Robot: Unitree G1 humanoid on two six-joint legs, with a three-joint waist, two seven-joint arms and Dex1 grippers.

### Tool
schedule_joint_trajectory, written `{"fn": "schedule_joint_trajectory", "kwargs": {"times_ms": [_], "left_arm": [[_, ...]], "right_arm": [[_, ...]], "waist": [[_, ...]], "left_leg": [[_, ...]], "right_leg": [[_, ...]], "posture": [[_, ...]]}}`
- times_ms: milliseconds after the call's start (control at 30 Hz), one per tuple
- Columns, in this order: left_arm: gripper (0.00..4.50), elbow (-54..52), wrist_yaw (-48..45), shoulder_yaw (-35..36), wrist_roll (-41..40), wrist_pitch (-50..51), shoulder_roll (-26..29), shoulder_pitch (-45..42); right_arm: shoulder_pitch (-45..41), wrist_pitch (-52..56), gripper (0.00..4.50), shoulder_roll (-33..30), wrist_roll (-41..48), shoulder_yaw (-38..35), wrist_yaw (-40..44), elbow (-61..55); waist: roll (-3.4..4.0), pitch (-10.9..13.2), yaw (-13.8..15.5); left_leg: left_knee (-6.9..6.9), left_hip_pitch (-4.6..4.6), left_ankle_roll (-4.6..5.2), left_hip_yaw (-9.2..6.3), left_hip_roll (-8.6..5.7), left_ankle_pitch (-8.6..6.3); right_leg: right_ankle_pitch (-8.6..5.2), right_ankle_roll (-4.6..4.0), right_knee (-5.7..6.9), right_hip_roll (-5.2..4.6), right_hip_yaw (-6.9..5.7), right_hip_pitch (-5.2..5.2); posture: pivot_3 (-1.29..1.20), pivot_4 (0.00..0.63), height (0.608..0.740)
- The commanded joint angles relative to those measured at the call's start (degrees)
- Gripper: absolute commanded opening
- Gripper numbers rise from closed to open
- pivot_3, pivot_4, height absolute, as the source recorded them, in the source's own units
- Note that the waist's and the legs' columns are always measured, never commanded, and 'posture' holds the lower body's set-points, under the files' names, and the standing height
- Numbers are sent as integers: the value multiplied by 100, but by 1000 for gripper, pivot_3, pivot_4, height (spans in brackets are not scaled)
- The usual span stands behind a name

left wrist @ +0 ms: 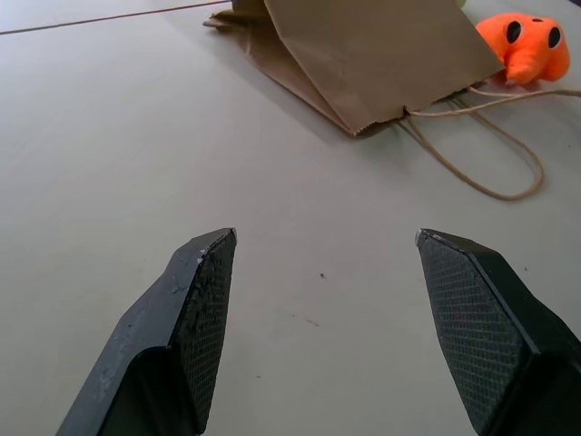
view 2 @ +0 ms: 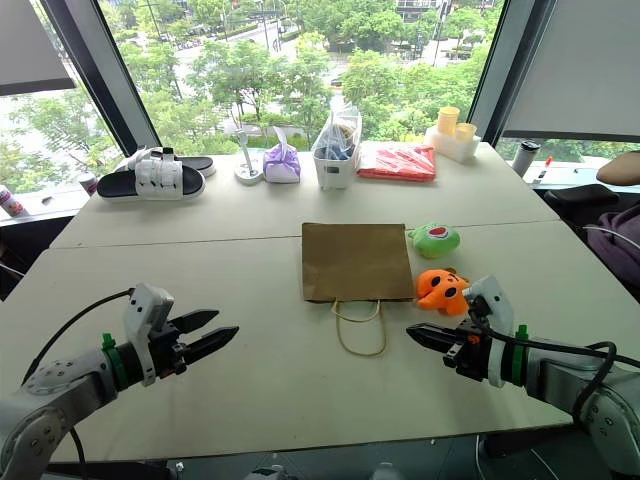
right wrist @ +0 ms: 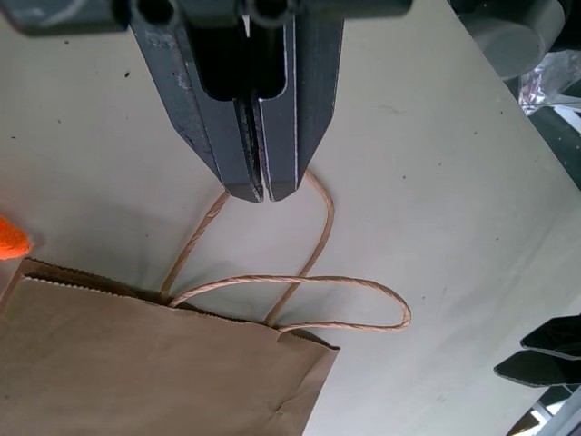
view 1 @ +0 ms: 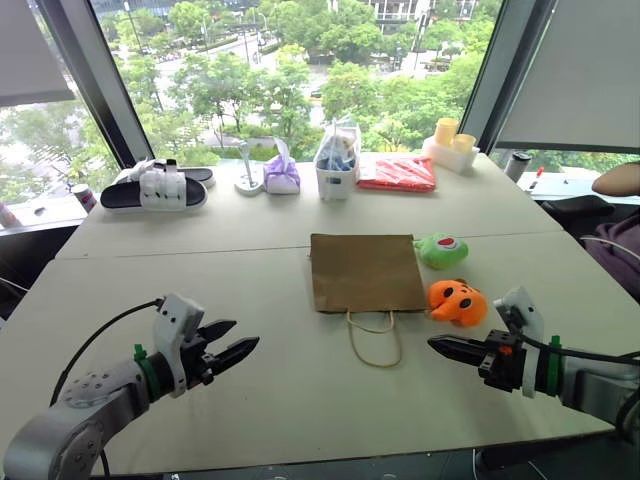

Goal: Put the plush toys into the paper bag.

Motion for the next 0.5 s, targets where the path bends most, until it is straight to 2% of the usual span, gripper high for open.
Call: {"fn": "schedule_joint_trajectory", "kwargs": {"times_ms": [33, 167, 267, 400, 500], "left_arm": [[3217, -42, -83, 11, 105, -171, 103, -64], [3217, 14, -238, 22, 207, -248, 225, -67], [3217, 111, -793, -145, 570, -613, 718, -84], [3217, 693, -1814, -945, 996, -1236, 1199, -1311], [3217, 1191, -2317, -1722, 1389, -1694, 971, -2133]], "right_arm": [[-81, -91, 0, 13, 20, -46, 17, -71], [-84, -83, 0, 35, 25, -30, -5, -76], [-53, -2, 0, 100, 162, -31, -31, -135], [-193, 90, 0, 134, 310, -149, 1, 156], [-231, 136, 0, 114, 355, -206, -43, 206]], "waist": [[0, 0, 0], [0, 0, -1], [-1, 1, -2], [1, 2, 70], [3, 1, 115]], "left_leg": [[0, 0, 0, 0, 0, 0], [0, 0, 0, 0, 0, 0], [0, 1, 0, 1, 0, 0], [7, -6, 0, 0, 0, 1], [13, -5, 0, 9, -1, 1]], "right_leg": [[0, 0, 0, 0, 0, 0], [0, 0, 0, 0, 0, 0], [0, 0, 0, 1, 0, -1], [1, -6, -1, 1, -8, 1], [8, -11, -8, -1, -4, 3]], "posture": [[0, 150, 740], [0, 150, 740], [0, 150, 740], [0, 150, 740], [0, 150, 740]]}}
